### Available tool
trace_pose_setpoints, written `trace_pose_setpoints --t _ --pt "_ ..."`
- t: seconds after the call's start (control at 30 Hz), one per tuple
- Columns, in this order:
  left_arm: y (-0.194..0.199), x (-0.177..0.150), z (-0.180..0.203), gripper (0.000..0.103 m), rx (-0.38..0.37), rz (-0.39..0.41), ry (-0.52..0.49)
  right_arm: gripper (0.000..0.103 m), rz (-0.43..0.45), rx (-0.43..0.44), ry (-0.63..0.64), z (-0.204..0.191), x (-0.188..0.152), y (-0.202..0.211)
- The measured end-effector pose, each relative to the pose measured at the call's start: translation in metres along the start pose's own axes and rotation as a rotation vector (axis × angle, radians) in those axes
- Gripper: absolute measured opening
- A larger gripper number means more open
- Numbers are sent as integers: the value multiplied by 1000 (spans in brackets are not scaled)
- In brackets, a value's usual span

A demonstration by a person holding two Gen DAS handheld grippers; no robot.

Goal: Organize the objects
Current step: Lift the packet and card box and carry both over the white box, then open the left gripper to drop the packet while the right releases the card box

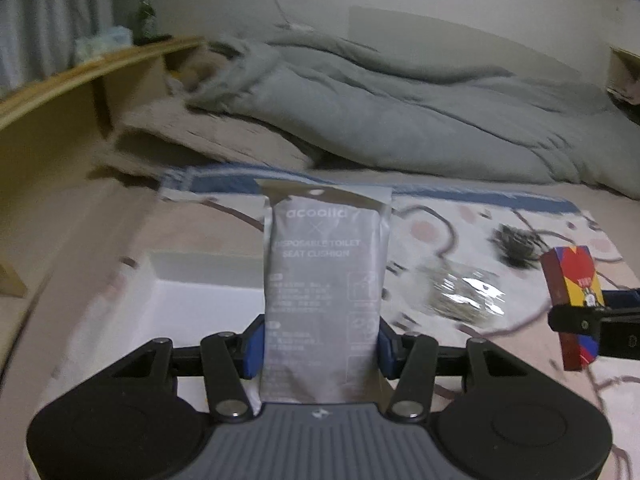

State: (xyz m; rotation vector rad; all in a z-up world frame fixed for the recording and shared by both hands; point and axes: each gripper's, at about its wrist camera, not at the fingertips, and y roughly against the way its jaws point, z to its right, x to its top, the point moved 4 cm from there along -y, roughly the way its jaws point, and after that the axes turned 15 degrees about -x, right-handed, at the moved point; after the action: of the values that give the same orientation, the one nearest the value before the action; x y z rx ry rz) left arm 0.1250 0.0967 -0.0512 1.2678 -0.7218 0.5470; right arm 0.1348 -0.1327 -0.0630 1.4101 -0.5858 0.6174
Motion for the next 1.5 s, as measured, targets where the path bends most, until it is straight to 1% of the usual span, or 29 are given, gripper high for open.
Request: trace_pose_setpoints --t 0.17,0.27,0.37,0.47,0.57,0.7,0.77,0.87,0.9,0.93,0.97,1.07,1.13,1.2,1.27,1.37,1.4,1.43,1.47,1.5 --pt "-2 8 -39 54 60 36 11 60 19 43 16 -39 14 -7" --pt "-8 10 -61 54 73 50 13 60 6 83 6 -63 20 -16" --pt "-20 11 -87 54 99 49 18 60 1 109 13 -88 25 -27" --pt "-32 5 -110 54 114 26 47 60 -5 137 9 -111 30 -39" --pt "-46 -4 -126 54 116 -27 58 60 -17 159 -3 -131 34 -55" --pt "-66 -20 -136 54 119 -121 0 60 -30 178 -2 -156 40 -77" --pt "-75 -30 -142 54 109 -173 -12 60 -37 197 -13 -166 42 -89" --pt "-84 -46 -149 54 81 -256 -8 60 -73 213 -44 -181 43 -107" --pt "-87 -52 -150 54 79 -293 -10 60 -83 217 -53 -186 42 -112" --pt "-89 -57 -150 54 80 -312 -15 60 -98 222 -65 -191 40 -119" --pt "-88 -59 -151 54 73 -307 -10 60 -111 226 -74 -195 38 -124" --pt "-83 -63 -157 54 61 -337 44 60 -146 213 -75 -209 28 -138" --pt "-79 -67 -155 54 62 -355 34 60 -170 189 -66 -213 20 -145" --pt "-72 -68 -158 54 88 -375 35 60 -204 163 -68 -213 12 -150" --pt "-67 -69 -164 54 134 -376 25 60 -230 159 -69 -212 5 -151" --pt "-61 -70 -171 60 197 -360 31 60 -223 136 -72 -209 3 -148" --pt "-60 -70 -172 63 185 -359 34 61 -221 135 -76 -208 4 -147" --pt "-59 -70 -171 70 168 -362 41 62 -224 139 -77 -207 4 -146" --pt "-59 -69 -169 75 161 -365 45 69 -226 139 -73 -207 5 -144" --pt "-58 -69 -167 77 160 -366 40 79 -214 131 -66 -207 6 -141"
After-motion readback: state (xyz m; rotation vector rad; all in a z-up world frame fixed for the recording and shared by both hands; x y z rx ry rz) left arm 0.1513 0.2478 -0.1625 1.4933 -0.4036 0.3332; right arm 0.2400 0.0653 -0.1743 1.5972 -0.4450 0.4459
